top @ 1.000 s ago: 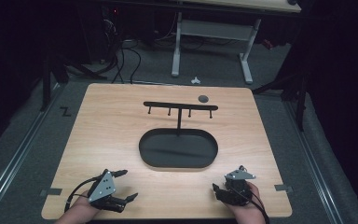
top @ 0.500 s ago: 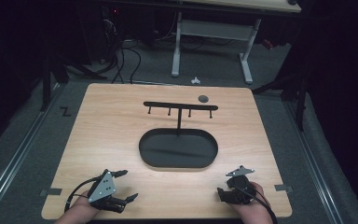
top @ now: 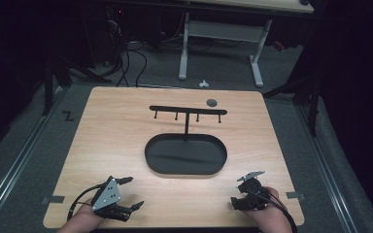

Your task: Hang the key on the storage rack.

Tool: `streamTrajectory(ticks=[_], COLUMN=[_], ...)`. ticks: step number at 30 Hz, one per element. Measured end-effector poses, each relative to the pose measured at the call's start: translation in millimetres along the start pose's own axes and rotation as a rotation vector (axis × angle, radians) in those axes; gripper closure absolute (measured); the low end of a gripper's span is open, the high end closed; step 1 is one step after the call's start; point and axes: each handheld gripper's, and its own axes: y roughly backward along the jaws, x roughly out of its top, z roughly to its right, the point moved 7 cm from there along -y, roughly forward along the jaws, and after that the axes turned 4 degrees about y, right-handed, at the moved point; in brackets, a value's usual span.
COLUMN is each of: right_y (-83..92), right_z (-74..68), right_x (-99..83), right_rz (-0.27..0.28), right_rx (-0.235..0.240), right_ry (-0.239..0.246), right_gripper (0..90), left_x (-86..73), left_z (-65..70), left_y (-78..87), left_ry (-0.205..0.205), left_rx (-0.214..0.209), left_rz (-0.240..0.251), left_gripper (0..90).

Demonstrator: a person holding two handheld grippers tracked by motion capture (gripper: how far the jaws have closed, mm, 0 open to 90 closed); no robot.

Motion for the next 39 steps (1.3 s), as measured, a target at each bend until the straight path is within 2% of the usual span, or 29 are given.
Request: streamTrajectory(ticks=[11,22,30,39], right_y=[0.3,-1.2,3.9,-5.1], right_z=[6.6,13.8,33.9,53.7], right_x=[-2.4,3.8,27.7,43.1], right_rz=[-0.093,-0.162,-0.178,-0.191], right_rx=[0.008,0.009,-0.012,-0.041], right_ry=[0.018,0.008,-0.029,-0.112], right_gripper=[34.7,33.3,35.1,40.7], left_x=[0.1,0.0,0.0,-0.1], left_z=[0.3,0.4,0.4,1.0], left_y=[-0.1,-0.2,-0.1,0.1], left_ry=[0.003,0.002,0.002,-0.004], left_rx=[0.000,0.001,-0.003,-0.007], left_rz=[0.002,0.001,0.001,-0.001], left_gripper=[15.1,15.1,15.1,15.2])
